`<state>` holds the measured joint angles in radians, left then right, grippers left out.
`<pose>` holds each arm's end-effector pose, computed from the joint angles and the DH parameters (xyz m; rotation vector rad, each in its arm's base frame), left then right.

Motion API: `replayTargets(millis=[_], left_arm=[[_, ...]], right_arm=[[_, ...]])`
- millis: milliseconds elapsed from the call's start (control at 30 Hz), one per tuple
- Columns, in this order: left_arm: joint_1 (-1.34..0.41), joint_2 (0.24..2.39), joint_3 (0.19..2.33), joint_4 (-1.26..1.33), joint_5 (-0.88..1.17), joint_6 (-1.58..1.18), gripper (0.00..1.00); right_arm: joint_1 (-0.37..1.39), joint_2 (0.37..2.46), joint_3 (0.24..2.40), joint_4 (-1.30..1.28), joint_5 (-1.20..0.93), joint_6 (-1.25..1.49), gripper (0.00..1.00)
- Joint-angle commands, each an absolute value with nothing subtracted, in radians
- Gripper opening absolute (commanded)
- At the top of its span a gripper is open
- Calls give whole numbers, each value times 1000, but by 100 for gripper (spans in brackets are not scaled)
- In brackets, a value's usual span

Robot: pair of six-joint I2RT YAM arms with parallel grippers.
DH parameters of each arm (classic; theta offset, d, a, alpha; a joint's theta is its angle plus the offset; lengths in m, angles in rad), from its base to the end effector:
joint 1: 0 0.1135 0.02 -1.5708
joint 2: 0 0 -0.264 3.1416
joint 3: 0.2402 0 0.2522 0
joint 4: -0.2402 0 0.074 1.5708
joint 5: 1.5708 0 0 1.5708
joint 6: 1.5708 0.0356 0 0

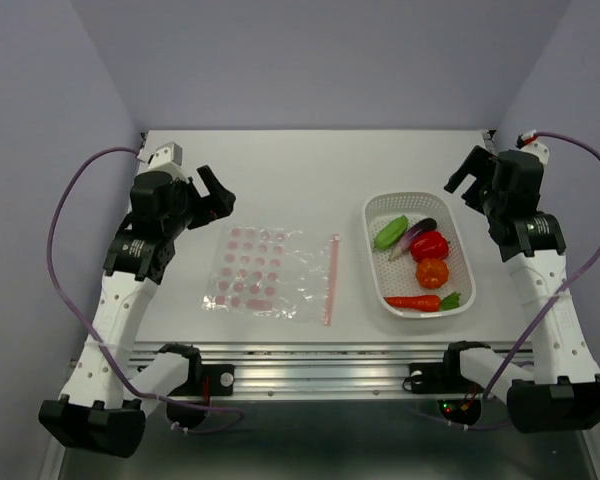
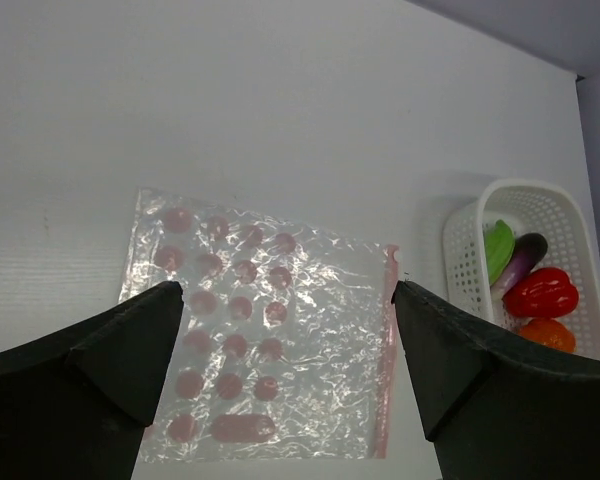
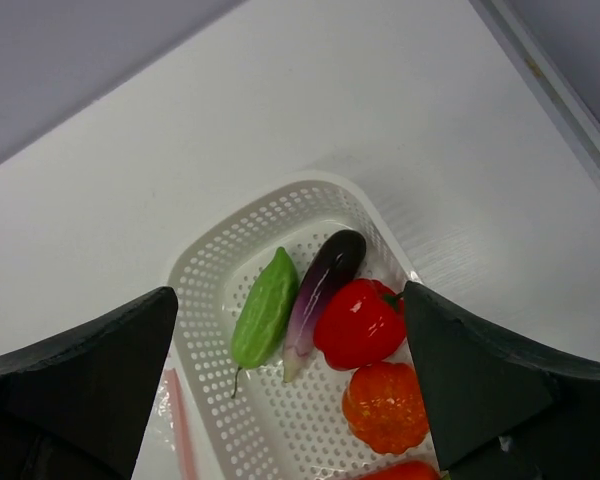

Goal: Place the food in the zip-top bag and seal the zipper
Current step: Pick up the zipper food storage bag at the center of the board.

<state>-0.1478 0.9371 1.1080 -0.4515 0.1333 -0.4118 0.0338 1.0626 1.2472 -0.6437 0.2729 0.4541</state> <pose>0.1970 -0.0341 0.3968 -0.1536 1.8738 -0.5107 0.2186 -0.0022 0.4001 0.5854 1.9248 0.0337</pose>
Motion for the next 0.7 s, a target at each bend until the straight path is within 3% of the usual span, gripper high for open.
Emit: replayTargets(millis=[0,367,667], left_arm=[[-253,982,1126,-413,63,-422,99],[-572,1219,1124,-390,-83,-506,99],[-847,1604,1282,-417,-181,-526,99]], right_arm=[[32,1026,1230,-571,252,420,100],[32,1057,1183,-555,69,370,100],[32,1095,1131,-555,17,414,100]])
